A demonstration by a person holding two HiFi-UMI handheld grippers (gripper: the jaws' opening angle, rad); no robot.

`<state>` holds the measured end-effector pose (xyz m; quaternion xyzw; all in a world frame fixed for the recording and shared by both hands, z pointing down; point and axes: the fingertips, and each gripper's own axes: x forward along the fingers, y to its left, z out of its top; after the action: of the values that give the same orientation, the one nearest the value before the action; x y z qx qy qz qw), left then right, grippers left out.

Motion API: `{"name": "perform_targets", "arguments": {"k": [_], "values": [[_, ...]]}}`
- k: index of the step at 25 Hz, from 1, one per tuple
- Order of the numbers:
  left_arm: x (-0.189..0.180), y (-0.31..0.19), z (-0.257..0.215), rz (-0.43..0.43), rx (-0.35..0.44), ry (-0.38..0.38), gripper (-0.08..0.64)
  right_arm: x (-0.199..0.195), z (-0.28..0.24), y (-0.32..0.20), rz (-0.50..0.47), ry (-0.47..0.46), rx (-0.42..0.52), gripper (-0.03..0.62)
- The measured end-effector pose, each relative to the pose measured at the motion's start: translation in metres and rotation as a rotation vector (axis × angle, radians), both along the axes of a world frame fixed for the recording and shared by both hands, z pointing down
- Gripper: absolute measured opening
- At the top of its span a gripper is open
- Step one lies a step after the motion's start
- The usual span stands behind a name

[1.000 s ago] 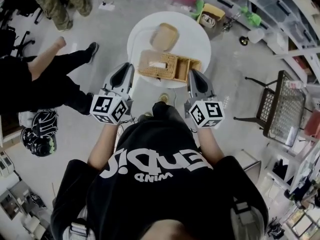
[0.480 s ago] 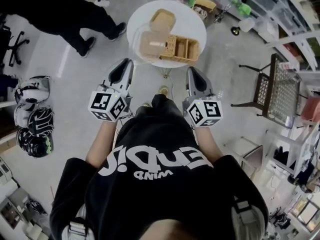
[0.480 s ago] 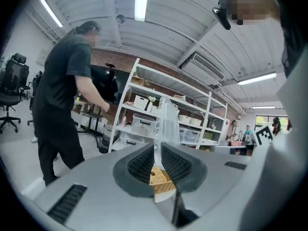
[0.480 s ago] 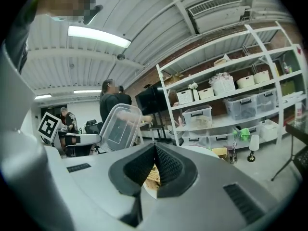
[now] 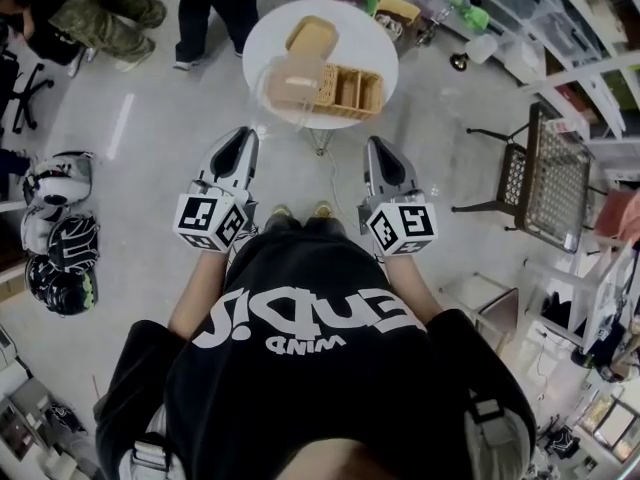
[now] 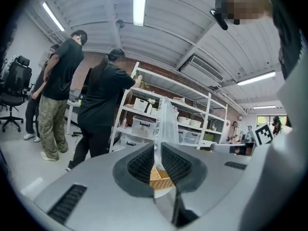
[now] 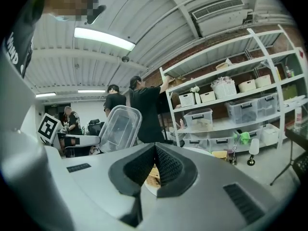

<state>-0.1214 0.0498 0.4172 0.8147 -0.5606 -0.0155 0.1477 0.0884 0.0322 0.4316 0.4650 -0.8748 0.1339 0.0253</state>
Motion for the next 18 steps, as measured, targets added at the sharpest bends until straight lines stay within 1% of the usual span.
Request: {"name": "perform_targets", "arguments": {"k": [5, 14, 18], "values": [[0.012, -0.011, 0.004, -0.003, 0.013, -0.019, 0.043, 0.010, 0.006, -0.006, -0.008, -0.004, 0.005, -0.006], [0.019, -0.013, 0.012, -0.033, -0.009, -0.011, 0.043, 0.014, 0.006, -0.011, -0.030, -0.027, 0.012, -0.006], [0.020, -0.015, 0.010, -0.045, -0.014, -0.002, 0.043, 0.015, 0.005, -0.015, -0.041, -0.023, 0.019, -0.006]]}}
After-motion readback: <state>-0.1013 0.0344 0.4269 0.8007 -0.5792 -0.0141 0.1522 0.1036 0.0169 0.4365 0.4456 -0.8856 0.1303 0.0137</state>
